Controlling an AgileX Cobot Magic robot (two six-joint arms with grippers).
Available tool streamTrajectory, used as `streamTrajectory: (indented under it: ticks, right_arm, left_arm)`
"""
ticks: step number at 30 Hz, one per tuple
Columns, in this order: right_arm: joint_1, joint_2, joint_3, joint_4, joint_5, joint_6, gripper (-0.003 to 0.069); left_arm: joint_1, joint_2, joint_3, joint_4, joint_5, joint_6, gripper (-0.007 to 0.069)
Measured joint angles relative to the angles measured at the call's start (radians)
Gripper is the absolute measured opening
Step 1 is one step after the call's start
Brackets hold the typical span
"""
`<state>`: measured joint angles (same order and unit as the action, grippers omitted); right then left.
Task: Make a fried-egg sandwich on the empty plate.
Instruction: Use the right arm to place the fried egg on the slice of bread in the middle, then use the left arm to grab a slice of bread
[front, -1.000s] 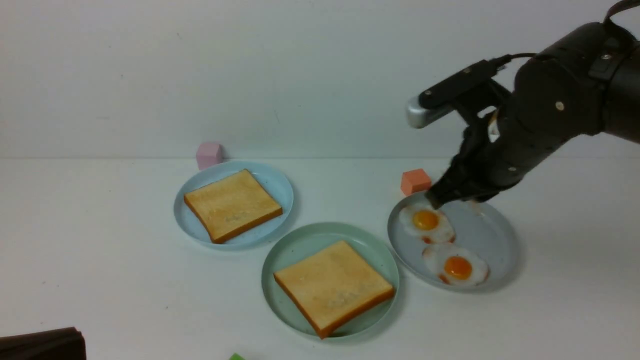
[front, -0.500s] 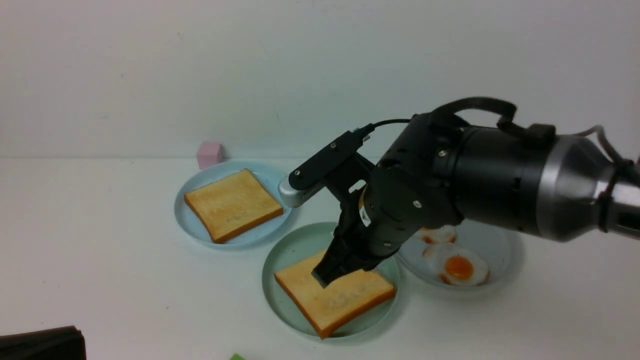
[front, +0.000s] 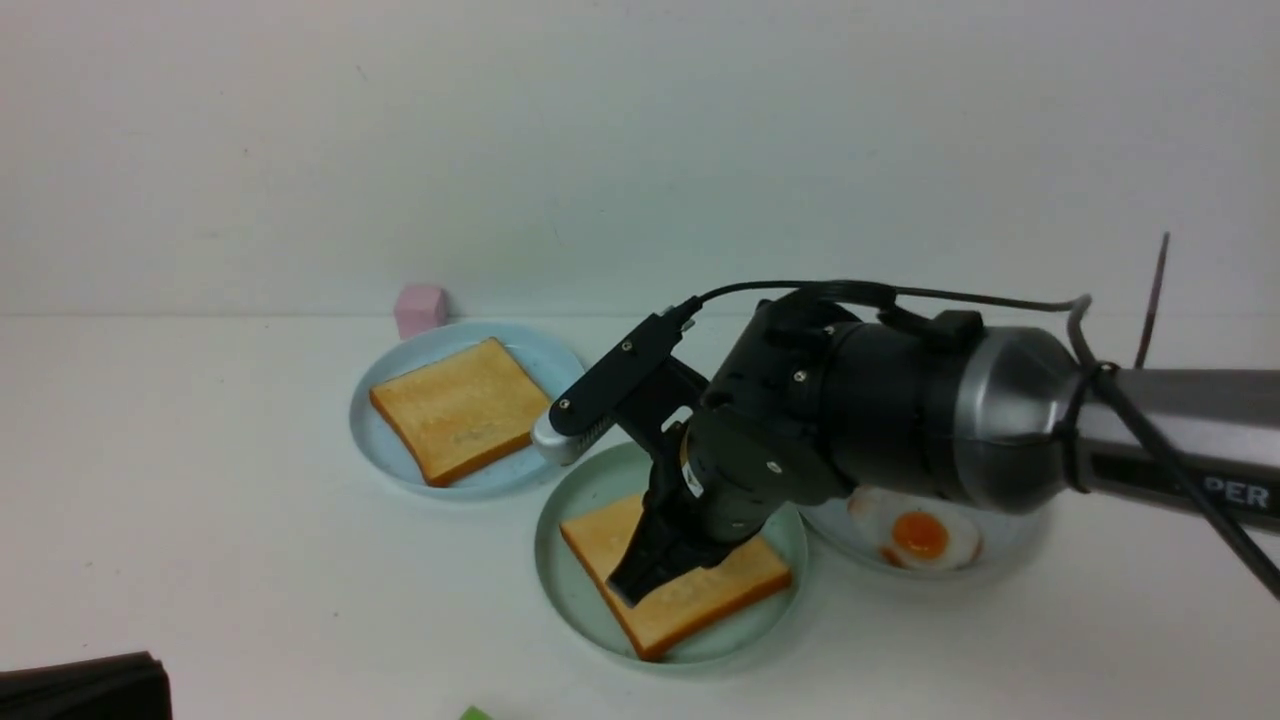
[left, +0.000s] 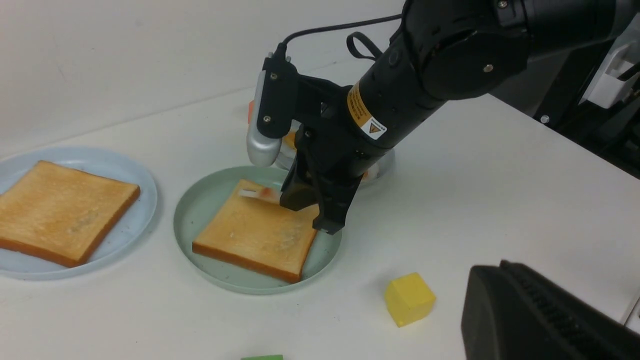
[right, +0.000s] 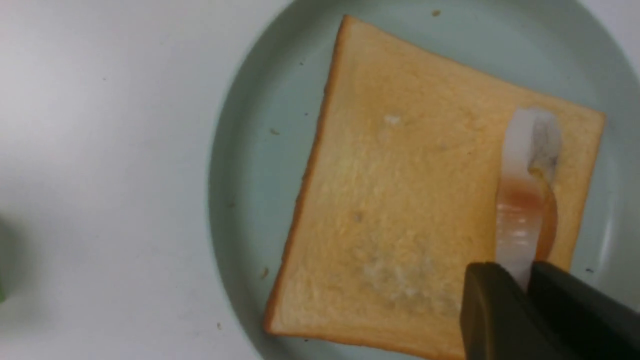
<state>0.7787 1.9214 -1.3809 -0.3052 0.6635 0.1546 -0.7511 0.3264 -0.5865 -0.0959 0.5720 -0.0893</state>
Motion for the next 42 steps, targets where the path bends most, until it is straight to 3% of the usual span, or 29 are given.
streamTrajectory:
  ticks: [7, 13, 14, 15, 18, 20, 23, 29, 32, 33, 34, 37, 39, 42]
  right_arm:
    - [0.0, 0.004, 0.0, 0.002, -0.004, 0.0, 0.0101]
    - [0.0, 0.005, 0.0, 0.025, 0.003, 0.0, 0.0339]
    - [0.0, 0.004, 0.0, 0.031, 0.006, 0.0, 0.0385]
    - [0.0, -0.001, 0.0, 0.048, 0.01, 0.0, 0.0484]
    - [0.0, -0.023, 0.0, 0.078, 0.015, 0.0, 0.0599]
    - [0.0, -0.06, 0.0, 0.106, 0.016, 0.0, 0.065]
    - [0.002, -0.14, 0.0, 0.132, 0.047, 0.0, 0.0664]
    - [0.004, -0.354, 0.0, 0.173, 0.245, 0.0, 0.0527]
    - [0.005, -0.483, 0.0, 0.179, 0.426, 0.0, 0.0333]
    - [0.005, -0.496, 0.0, 0.18, 0.436, 0.0, 0.0309]
    - [0.005, -0.539, 0.0, 0.18, 0.501, 0.0, 0.0223]
    - [0.005, -0.623, 0.001, 0.187, 0.572, 0.001, 0.0055]
    - [0.005, -0.672, 0.001, 0.199, 0.581, 0.01, 0.0001]
    - [0.005, -0.75, 0.001, 0.242, 0.588, 0.023, -0.001]
  left_arm:
    - [0.0, 0.0, 0.0, 0.0, 0.0, 0.0, -0.0013]
    - [0.0, 0.0, 0.0, 0.0, 0.001, 0.0, -0.0013]
    - [0.0, 0.0, 0.0, 0.0, 0.002, 0.0, -0.0013]
    - [0.0, 0.0, 0.0, 0.0, 0.004, 0.0, -0.0013]
    - [0.0, 0.0, 0.0, 0.0, 0.007, 0.0, -0.0013]
    - [0.0, 0.0, 0.0, 0.0, 0.008, 0.0, -0.0013]
    - [0.0, 0.02, 0.0, 0.0, 0.025, -0.002, -0.0011]
    - [0.0, 0.19, 0.0, 0.035, 0.048, -0.06, -0.0013]
    - [0.001, 0.368, -0.016, 0.084, 0.032, -0.071, -0.0013]
    - [0.001, 0.378, -0.022, 0.087, 0.032, -0.071, -0.0013]
    - [0.001, 0.443, -0.045, 0.106, 0.03, -0.072, -0.0013]
    - [0.001, 0.569, -0.133, 0.172, 0.025, -0.072, -0.0013]
    - [0.009, 0.63, -0.186, 0.202, 0.021, -0.072, -0.0013]
    - [0.069, 0.745, -0.281, 0.213, 0.019, -0.068, -0.0013]
